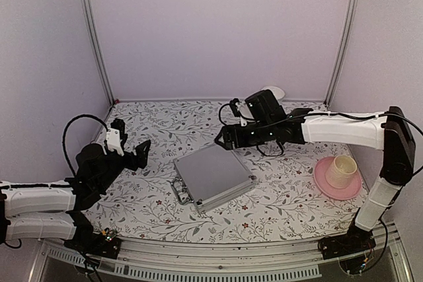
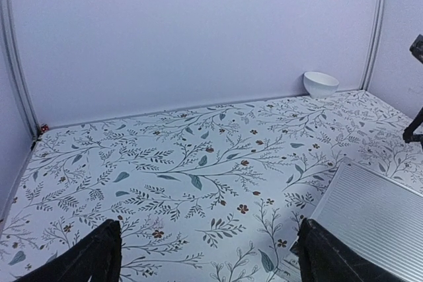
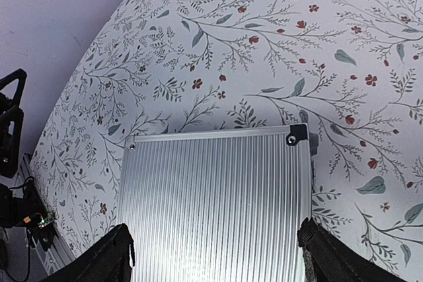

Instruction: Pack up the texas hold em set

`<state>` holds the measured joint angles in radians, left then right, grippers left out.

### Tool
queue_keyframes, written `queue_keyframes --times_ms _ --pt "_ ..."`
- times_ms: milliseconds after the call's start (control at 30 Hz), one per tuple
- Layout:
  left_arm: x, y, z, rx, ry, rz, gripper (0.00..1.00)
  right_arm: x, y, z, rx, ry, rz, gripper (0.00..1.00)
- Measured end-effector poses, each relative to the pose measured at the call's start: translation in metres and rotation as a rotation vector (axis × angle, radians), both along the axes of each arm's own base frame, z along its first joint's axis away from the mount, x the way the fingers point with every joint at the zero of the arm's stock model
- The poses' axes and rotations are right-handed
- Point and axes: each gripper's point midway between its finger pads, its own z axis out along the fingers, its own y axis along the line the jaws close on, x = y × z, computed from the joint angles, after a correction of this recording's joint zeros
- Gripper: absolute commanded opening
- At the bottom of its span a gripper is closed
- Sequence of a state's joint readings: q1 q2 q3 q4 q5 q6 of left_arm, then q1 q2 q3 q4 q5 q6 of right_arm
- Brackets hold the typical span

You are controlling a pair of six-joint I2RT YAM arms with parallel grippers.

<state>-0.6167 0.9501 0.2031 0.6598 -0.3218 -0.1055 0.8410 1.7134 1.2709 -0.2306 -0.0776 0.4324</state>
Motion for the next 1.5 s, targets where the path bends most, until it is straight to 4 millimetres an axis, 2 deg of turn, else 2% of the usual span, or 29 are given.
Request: queue_keyframes --times_ms 167,333,467,633,833,1033,1167,1333,1500 --pt "0.0 -0.001 0.0 -0.004 0.001 -0.004 0.93 -0.015 0.02 -0.014 -0.02 0.018 0.06 0.88" --pt "-0.001 -0.004 -0.001 -0.022 0.009 -0.021 0.92 -0.017 0.028 -0.004 0.006 -0.003 0.083 0.86" --pt "-0.001 -0.007 -0.005 -0.063 0.036 -0.032 0.89 -0.019 0.034 0.001 0.035 -0.007 0.106 0.8" --pt "-0.006 -0.017 -0.011 -0.196 0.113 -0.08 0.85 -0.032 0.05 0.005 0.077 -0.002 0.159 0.73" --pt "-0.022 -0.04 -0.02 -0.425 0.283 -0.186 0.77 -0.06 0.075 -0.009 0.103 0.03 0.249 0.65" --pt "-0.054 -0.073 -0.05 -0.601 0.558 -0.281 0.73 -0.074 0.088 -0.019 0.126 0.059 0.293 0.6" --pt "-0.073 -0.087 -0.073 -0.653 0.709 -0.3 0.72 -0.077 0.093 -0.035 0.116 0.08 0.302 0.59" --pt "-0.084 -0.094 -0.097 -0.678 0.835 -0.293 0.66 -0.081 0.093 -0.059 0.085 0.122 0.297 0.55" --pt "-0.093 -0.1 -0.117 -0.694 0.929 -0.299 0.64 -0.084 0.088 -0.079 0.057 0.165 0.275 0.54"
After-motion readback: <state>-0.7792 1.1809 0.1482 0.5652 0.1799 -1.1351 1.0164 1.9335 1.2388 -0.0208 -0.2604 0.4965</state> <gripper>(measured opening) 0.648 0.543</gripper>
